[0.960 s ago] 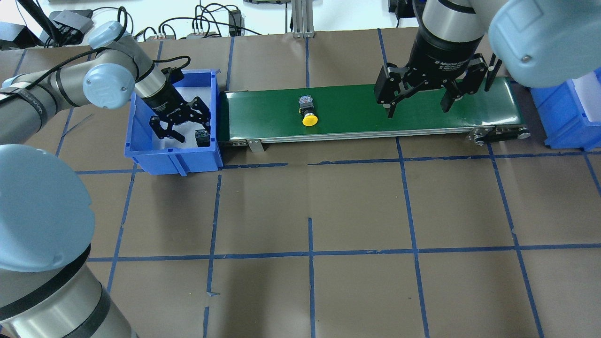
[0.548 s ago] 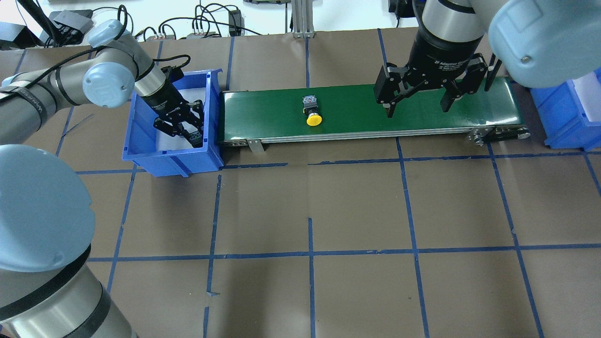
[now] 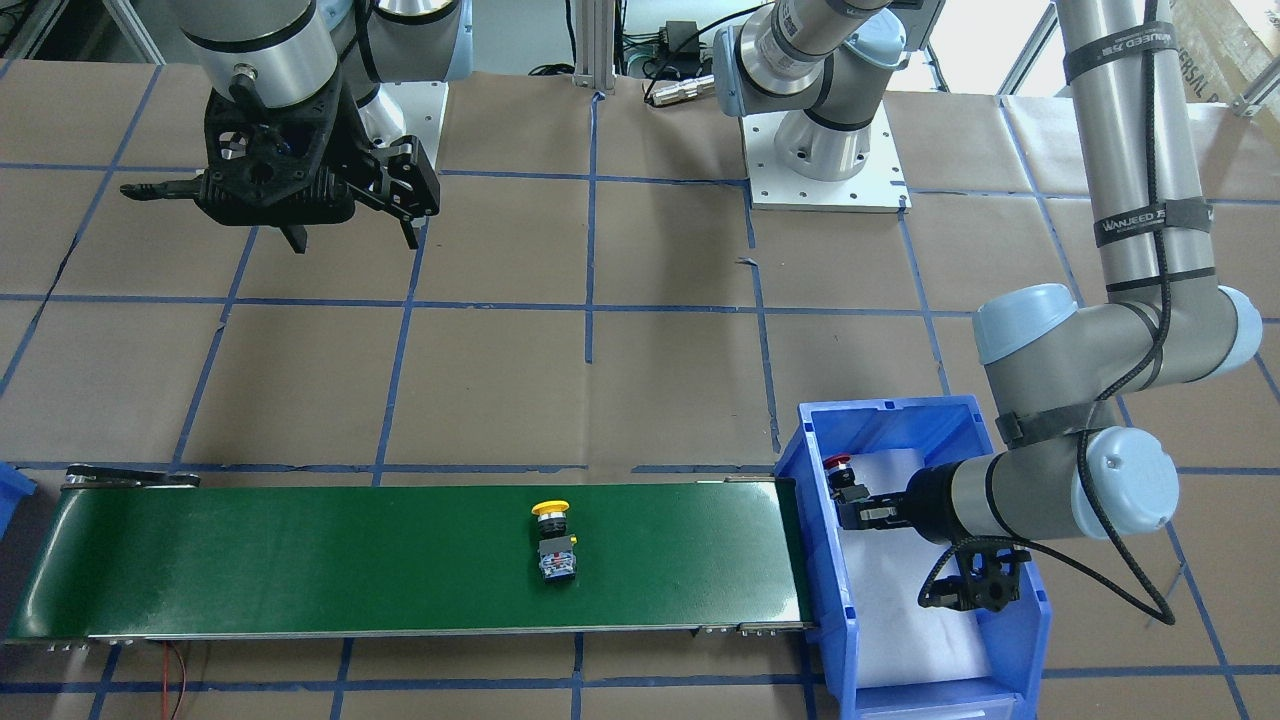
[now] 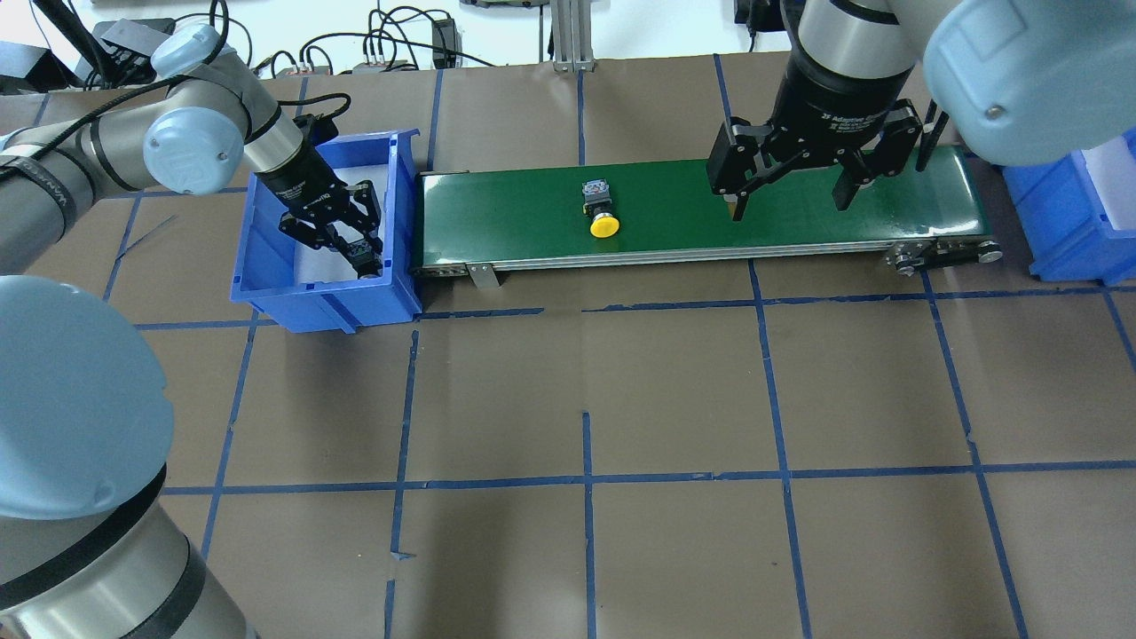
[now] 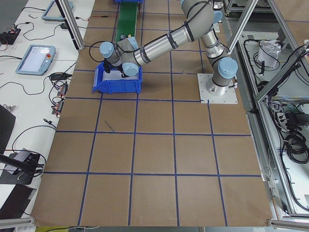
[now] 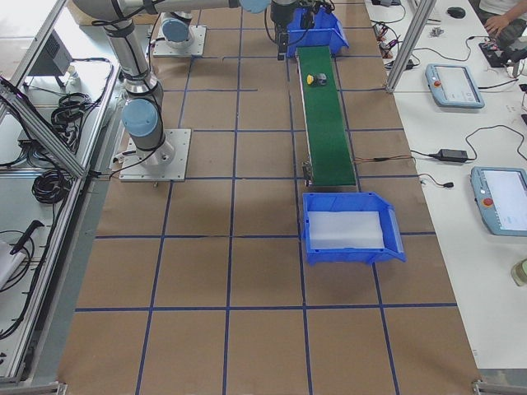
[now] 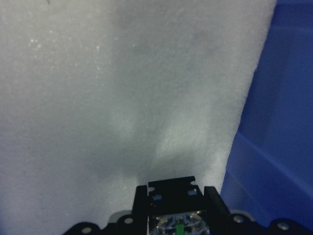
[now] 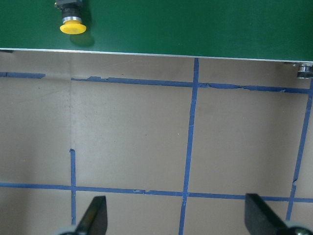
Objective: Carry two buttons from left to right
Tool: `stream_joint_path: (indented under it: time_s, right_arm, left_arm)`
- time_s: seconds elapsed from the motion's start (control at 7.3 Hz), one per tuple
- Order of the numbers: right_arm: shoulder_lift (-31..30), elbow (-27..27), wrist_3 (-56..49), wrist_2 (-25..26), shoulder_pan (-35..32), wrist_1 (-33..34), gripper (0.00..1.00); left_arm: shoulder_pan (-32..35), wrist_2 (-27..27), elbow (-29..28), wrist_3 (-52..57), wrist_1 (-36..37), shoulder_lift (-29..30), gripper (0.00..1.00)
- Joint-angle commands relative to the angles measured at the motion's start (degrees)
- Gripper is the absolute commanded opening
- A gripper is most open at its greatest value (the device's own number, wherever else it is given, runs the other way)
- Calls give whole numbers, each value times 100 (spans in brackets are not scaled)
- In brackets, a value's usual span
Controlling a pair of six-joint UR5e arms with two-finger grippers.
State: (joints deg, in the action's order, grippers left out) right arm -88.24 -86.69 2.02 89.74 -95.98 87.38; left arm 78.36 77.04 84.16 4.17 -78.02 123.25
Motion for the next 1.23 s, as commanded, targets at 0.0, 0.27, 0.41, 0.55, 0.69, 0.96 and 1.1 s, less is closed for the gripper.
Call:
stream_joint_path:
  time_s: [0.0, 0.27, 0.41, 0.55, 0.69, 0.96, 1.1]
  right_arm:
    - [0, 3, 0, 0, 0, -2, 100]
    - [9, -5, -9, 0, 0, -20, 100]
    - [9, -5, -18, 0, 0, -28, 100]
    - [0, -5, -18, 0, 9, -37, 100]
    - [0, -5, -52, 9, 52, -55, 100]
    - [-9, 3, -62, 17, 105, -64, 100]
    - [-9, -5, -62, 52, 106, -64, 100]
  left_arm:
    - [64, 589, -476, 5, -238, -204, 33]
    - [135, 725, -1512, -4, -1341, -372, 31]
    - [266, 690, -1995, -108, -1704, -338, 31]
    - [563, 620, -2131, -544, -1717, -268, 30]
    - [992, 402, -2202, -905, -1612, -171, 29]
    - [1548, 311, -2185, -1329, -1253, 83, 29]
    - [1777, 338, -2159, -1488, -973, 276, 29]
